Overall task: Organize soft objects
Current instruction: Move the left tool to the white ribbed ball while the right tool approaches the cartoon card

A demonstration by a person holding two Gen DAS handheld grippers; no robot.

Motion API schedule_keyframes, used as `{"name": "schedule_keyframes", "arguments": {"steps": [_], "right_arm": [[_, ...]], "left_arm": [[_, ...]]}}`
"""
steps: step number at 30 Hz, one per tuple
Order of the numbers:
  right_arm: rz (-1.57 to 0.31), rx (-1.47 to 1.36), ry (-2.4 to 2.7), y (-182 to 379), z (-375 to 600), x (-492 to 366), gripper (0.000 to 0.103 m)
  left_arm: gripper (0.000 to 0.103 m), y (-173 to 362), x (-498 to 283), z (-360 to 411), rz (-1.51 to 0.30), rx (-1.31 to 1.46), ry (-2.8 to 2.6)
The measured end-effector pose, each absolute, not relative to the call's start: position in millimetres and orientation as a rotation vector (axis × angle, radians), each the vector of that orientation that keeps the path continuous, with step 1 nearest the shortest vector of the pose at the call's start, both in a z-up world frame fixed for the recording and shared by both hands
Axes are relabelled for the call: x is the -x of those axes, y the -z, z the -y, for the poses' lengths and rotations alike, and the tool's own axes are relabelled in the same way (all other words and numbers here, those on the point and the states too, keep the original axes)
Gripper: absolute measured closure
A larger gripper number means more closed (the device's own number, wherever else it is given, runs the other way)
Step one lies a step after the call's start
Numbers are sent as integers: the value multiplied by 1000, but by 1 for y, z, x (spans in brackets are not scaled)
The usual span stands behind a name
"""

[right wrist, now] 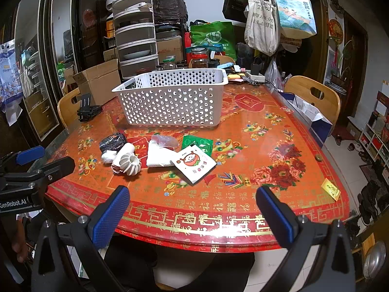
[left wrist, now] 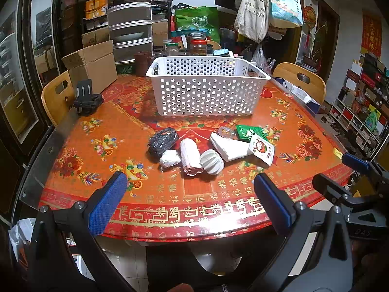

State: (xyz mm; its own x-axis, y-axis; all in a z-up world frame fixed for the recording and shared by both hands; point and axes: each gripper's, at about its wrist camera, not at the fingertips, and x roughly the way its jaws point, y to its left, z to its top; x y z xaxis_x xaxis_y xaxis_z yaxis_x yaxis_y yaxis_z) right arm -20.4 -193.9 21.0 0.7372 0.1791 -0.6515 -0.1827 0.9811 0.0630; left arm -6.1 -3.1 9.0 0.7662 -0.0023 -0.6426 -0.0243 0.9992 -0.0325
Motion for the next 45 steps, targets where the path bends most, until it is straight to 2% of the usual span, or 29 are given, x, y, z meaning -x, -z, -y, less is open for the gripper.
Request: {"name": "schedule_keyframes", "arguments": {"steps": [26, 30, 32, 34, 38, 42, 45], "right_arm": [[-718, 4, -203, -16, 194, 19, 0], [-678, -22, -212, -11, 196, 15, 0], [-656, -41, -235, -5, 198, 10, 0], [-717, -66, -261, 8, 199, -4, 0], [-769, -115, -255, 29, 205, -25, 0], [-813, -88, -232, 47, 203, -42, 0], [-839, -91, -250, 57, 201, -53, 10]], "left_arm": [[0, -6, 6, 3, -700, 39, -15], [0, 0, 6, 0, -649, 31, -25], [0, 7, 0, -6, -639, 30, -41], [0, 18, -12, -14, -661, 39, -40], [0, 54, -45, -31, -795, 58, -34], [0, 76, -62, -38, -845, 117, 52], [0, 82, -69, -28, -841, 106, 91]]}}
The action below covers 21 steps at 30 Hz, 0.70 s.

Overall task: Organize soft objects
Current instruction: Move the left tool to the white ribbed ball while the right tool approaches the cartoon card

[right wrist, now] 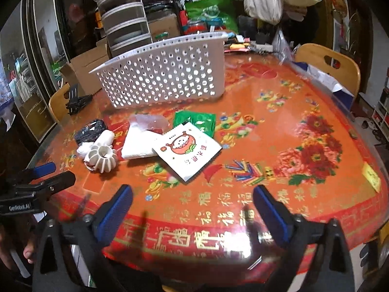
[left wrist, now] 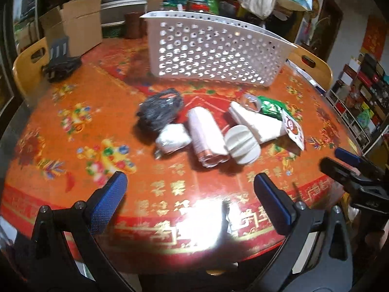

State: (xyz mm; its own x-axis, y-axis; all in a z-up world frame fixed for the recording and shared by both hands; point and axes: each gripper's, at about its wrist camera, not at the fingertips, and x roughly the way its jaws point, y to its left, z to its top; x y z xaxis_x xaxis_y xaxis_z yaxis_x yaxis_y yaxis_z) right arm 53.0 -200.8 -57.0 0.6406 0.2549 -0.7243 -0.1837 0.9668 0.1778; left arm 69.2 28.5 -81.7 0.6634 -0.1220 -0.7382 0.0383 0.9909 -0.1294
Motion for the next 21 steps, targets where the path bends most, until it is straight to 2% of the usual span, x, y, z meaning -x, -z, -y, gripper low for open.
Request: {"name": "schedule_keyframes", "arguments": {"steps": [4, 6, 8, 10, 13, 17, 21], "right_arm": [[-846, -86, -279, 62, 198, -67, 15], [-843, -76, -286, 62, 197, -71, 16], [-845, -66, -287, 63, 195, -77, 17], [-852, -60, -295, 65, 194, -84, 21], [-857, -38, -299, 68, 191, -93, 25], [-866, -11, -316, 74, 185, -103, 26], [-856, 10, -316, 77, 182, -110, 26]], "left_arm": [[4, 74, -77, -11, -807, 86, 149], [9, 71, -82, -1, -799, 65, 161], [26, 70, -88, 8, -798, 52, 177], [31, 72, -94, 17, -805, 34, 187], [34, 74, -99, 28, -804, 10, 196], [42, 78, -103, 33, -809, -4, 204], [45, 81, -105, 35, -803, -25, 198]]}}
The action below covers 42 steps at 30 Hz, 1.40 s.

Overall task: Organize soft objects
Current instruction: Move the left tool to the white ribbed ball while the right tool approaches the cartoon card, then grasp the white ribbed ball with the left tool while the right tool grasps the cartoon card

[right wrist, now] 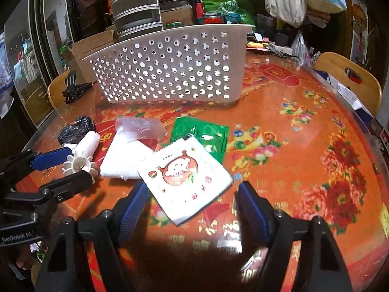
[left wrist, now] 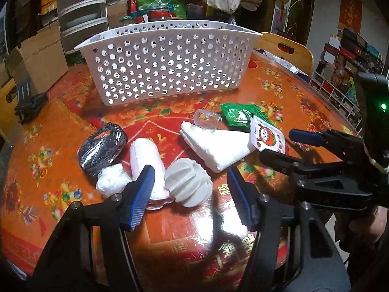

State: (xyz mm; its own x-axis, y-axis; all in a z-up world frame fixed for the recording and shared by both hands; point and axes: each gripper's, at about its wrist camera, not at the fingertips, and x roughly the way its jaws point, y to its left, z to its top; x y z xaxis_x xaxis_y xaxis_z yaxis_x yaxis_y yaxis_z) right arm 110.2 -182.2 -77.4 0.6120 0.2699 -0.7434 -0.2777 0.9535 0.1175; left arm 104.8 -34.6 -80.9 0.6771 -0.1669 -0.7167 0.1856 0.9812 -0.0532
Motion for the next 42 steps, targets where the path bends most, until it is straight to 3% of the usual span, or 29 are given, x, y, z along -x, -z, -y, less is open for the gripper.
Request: {"name": "schedule_keyframes", "arguments": {"steps": [3, 7, 10, 14, 17, 22, 33, 36, 37, 38, 40, 42], "right_arm": [[-843, 43, -313, 79, 178, -110, 30], [-824, 61, -320, 80, 177, -106, 49], [-819, 72, -323, 79, 177, -103, 60], [-820, 45, -346, 78, 179, -99, 83], [-819, 47, -351, 78, 179, -97, 90], [-816, 22, -363, 75, 183, -93, 99], [-801, -44, -348, 63, 205, -93, 100], [-815, -52, -347, 66, 208, -101, 92], [-823, -42, -337, 67, 206, -104, 77], [-833, -14, -321, 68, 203, -107, 49], [-832, 27, -309, 71, 199, -110, 19], [-840, 34, -318, 72, 197, -114, 18]], "left_arm": [[48, 82, -104, 35, -794, -40, 195], [53, 84, -101, 38, -778, -67, 201], [66, 85, -99, 37, -771, -73, 207], [66, 85, -97, 36, -755, -67, 224], [68, 83, -93, 35, -741, -57, 240], [68, 80, -90, 32, -724, -35, 255], [68, 72, -86, 29, -698, -21, 262], [68, 72, -85, 27, -695, -12, 260], [68, 71, -84, 27, -693, -10, 259], [68, 70, -84, 26, -691, -9, 256], [68, 69, -84, 24, -688, -5, 253], [68, 69, -84, 21, -687, 2, 253]]}}
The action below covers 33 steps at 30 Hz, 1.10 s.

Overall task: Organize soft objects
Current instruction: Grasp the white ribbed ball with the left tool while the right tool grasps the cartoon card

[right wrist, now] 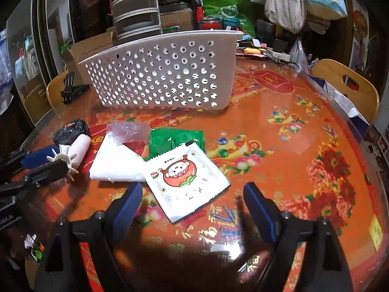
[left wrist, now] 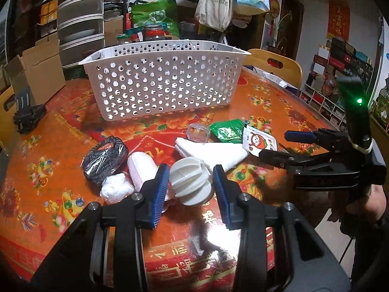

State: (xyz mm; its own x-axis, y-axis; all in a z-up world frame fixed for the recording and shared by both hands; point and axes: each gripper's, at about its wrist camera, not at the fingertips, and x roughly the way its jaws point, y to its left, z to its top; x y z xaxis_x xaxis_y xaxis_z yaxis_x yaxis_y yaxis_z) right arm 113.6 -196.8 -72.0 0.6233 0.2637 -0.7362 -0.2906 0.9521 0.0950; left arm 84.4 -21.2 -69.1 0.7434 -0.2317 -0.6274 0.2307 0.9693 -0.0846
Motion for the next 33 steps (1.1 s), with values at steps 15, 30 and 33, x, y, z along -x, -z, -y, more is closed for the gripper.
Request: {"name": "schedule_keyframes", "arguments": {"steps": [15, 30, 33], "right_arm": [[-870, 142, -323, 81, 185, -125, 56], [-799, 44, -331, 51, 205, -103, 101], [-768, 47, -360, 33, 203, -98, 101]], "left_arm": [[68, 72, -89, 8, -694, 45, 249], [68, 58, -85, 7, -666, 71, 252], [68, 46, -84, 6, -643, 68, 262]]}}
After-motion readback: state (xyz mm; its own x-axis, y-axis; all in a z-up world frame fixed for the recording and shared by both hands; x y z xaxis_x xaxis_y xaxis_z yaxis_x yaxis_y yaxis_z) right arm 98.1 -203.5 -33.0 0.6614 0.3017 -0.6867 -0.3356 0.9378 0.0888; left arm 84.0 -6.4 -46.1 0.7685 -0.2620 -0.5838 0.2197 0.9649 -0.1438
